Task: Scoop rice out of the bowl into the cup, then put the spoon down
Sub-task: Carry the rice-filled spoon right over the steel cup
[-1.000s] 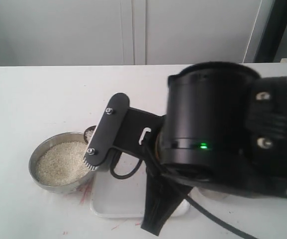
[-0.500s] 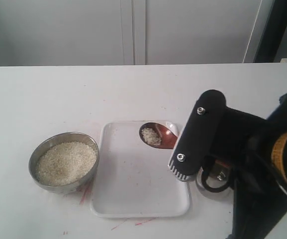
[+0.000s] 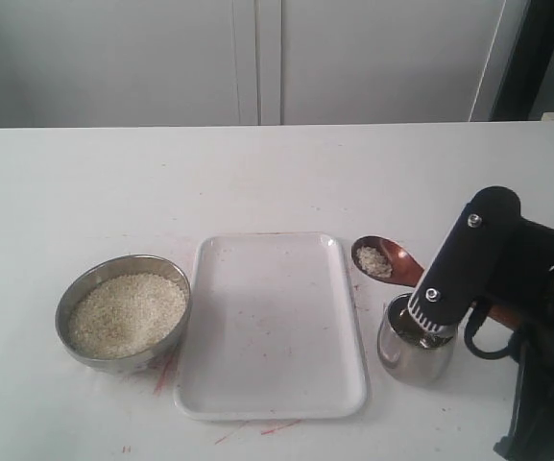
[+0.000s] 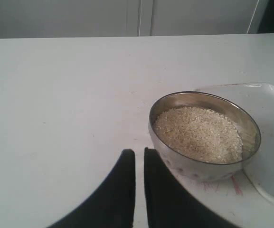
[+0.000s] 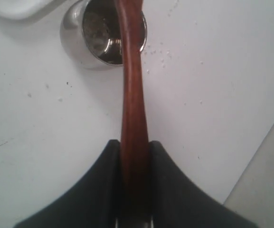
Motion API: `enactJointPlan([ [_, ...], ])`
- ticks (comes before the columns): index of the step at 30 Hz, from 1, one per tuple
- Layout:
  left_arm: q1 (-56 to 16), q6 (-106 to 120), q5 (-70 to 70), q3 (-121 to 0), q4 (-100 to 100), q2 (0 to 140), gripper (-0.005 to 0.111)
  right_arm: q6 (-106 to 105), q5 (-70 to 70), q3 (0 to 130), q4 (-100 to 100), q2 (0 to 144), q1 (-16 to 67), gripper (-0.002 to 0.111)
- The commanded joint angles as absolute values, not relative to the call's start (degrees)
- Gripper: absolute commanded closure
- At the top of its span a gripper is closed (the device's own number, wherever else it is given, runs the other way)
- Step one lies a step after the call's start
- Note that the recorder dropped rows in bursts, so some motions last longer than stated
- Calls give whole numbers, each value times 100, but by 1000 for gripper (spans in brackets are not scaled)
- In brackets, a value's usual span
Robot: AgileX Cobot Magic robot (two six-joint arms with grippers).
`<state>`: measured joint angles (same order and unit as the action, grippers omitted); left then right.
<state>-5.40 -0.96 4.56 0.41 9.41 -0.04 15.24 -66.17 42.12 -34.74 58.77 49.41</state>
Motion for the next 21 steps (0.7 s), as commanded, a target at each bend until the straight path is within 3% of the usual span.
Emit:
enactJointPlan([
  [1, -530, -106, 438, 0, 978, 0, 92, 1524, -6489, 4097, -3594, 5819, 4659, 108],
  [21, -530, -106, 438, 0, 978, 0, 92, 1524, -6728, 4051, -3594, 5819, 4205, 108],
])
